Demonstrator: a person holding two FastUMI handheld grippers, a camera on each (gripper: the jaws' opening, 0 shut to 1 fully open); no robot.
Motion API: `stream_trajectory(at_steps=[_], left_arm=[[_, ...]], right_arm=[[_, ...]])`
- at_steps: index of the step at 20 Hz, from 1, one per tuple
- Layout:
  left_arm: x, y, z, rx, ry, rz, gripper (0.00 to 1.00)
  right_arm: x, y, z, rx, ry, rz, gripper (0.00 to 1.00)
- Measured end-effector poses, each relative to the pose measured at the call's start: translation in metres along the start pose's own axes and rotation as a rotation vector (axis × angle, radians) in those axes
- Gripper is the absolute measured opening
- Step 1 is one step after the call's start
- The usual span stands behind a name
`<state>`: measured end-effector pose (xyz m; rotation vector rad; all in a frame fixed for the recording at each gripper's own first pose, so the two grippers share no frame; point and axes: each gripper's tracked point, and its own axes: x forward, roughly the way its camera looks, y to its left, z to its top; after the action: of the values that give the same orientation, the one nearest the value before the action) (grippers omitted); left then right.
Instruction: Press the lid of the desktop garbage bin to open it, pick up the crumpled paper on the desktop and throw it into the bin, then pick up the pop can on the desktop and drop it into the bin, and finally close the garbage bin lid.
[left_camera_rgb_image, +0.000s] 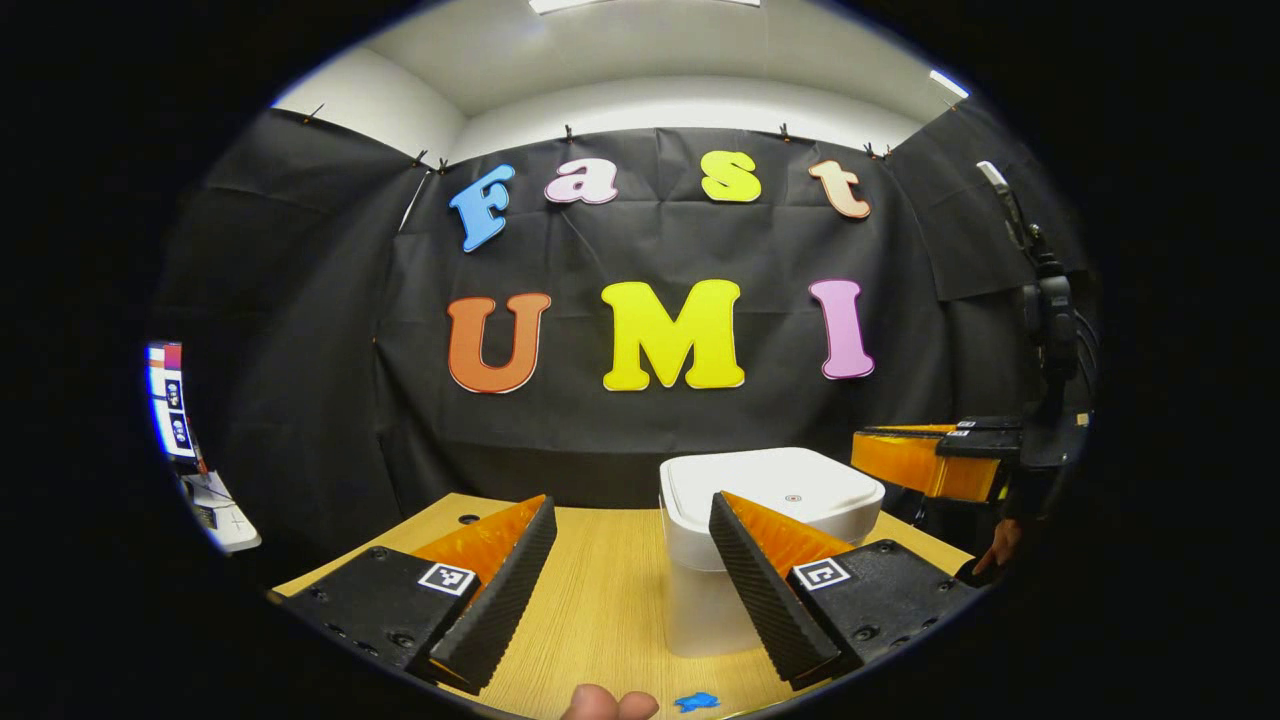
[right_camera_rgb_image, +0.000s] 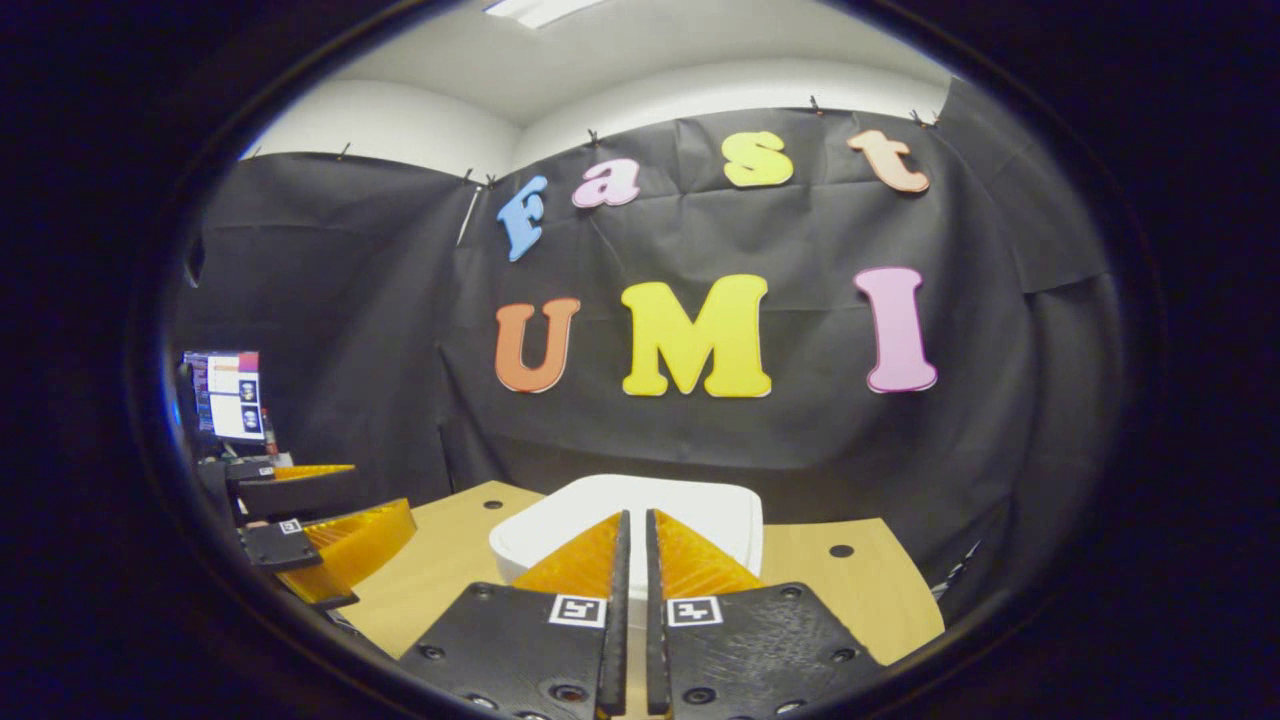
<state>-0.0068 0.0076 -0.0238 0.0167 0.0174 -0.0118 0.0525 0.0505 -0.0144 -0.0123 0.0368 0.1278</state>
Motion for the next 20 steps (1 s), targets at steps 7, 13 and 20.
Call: stream_trajectory(at_steps=[7, 13, 20], left_arm=[[0.001, 0.0, -0.009, -0.003, 0.014, -0.001, 0.99], [0.0, -0.005, -0.014, -0.012, 0.027, -0.013, 0.99], [-0.005, -0.011, -0.015, -0.002, 0.027, -0.02, 0.99]], right_arm=[[0.017, 0.01, -0.038, -0.02, 0.103, 0.036, 0.0], [0.019, 0.009, -0.051, -0.001, 0.179, 0.08, 0.01], [0.002, -0.011, -0.001, -0.004, -0.002, -0.009, 0.35]])
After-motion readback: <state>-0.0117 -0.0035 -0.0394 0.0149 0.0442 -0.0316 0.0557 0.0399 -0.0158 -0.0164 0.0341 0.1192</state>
